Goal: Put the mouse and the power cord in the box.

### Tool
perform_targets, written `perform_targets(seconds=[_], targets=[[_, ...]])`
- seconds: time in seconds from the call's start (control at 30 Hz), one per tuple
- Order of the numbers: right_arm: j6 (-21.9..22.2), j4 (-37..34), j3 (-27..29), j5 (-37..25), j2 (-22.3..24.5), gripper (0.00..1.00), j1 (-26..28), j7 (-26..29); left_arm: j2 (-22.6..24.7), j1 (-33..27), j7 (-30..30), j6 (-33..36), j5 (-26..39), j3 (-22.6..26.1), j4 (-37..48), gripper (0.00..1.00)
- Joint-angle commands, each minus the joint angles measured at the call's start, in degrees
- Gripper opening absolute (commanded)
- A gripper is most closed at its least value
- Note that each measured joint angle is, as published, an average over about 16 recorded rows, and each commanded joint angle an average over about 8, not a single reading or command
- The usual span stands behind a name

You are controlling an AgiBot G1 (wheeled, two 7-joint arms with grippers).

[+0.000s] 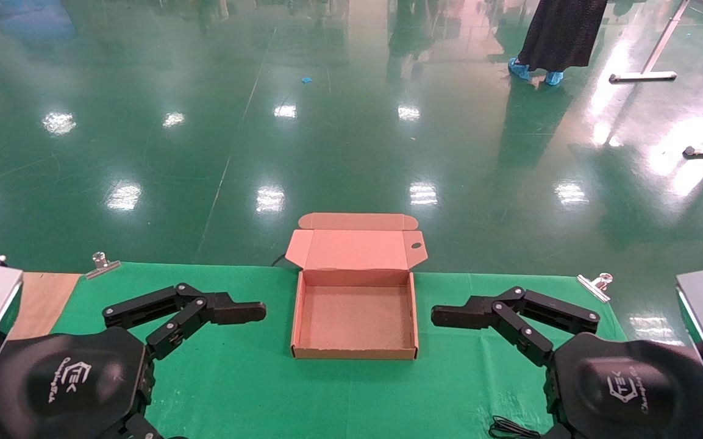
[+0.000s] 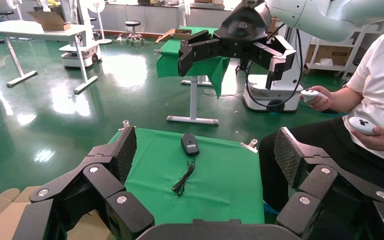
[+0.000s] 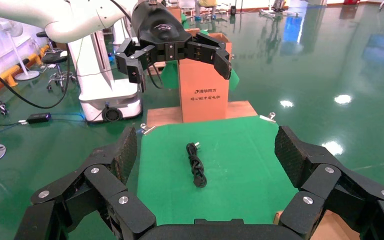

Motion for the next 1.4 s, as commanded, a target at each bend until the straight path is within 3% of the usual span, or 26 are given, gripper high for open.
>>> perform_targets(seconds=[0.03,0.33,0.57,0.77,0.97,1.2,1.4], targets=[[0.00,0.00,0.00,0.01,0.00,1.00,0.00,0.00,0.00,0.00,0.00,0.00,0.00,0.00,0.00,1.00],[-0.31,-0.23,-0.49,-1.39,0.40,1.00,0.31,-0.17,-0.07,-0.14,0.26,-0.22,1.13,0.34,0.46,1.00],[-2.82,-0.03,-5.38,-13.37,1.57,1.00,5.04,-0.20,0.33,-3.45,2.12,1.13,8.66,3.25,2.84,1.00],[-4.50,-0.01,-12.87,-27.81,0.37,1.00,11.77,-0.68,2.23,-9.78,5.61,3.40,20.55,8.42,6.98,1.00],[-4.06,-3.84,-20.69,-42.18,-2.39,1.00,17.40,-4.67,5.88,-17.70,11.37,4.73,36.31,17.45,14.17,1.00],[-1.71,-13.03,-27.02,-57.07,-7.37,1.00,22.64,-11.66,11.71,-26.56,21.33,3.19,52.37,27.31,29.29,1.00],[1.87,-24.11,-29.86,-63.62,-12.53,1.00,25.26,-18.98,17.72,-31.94,29.97,-0.05,62.20,32.52,42.60,1.00]])
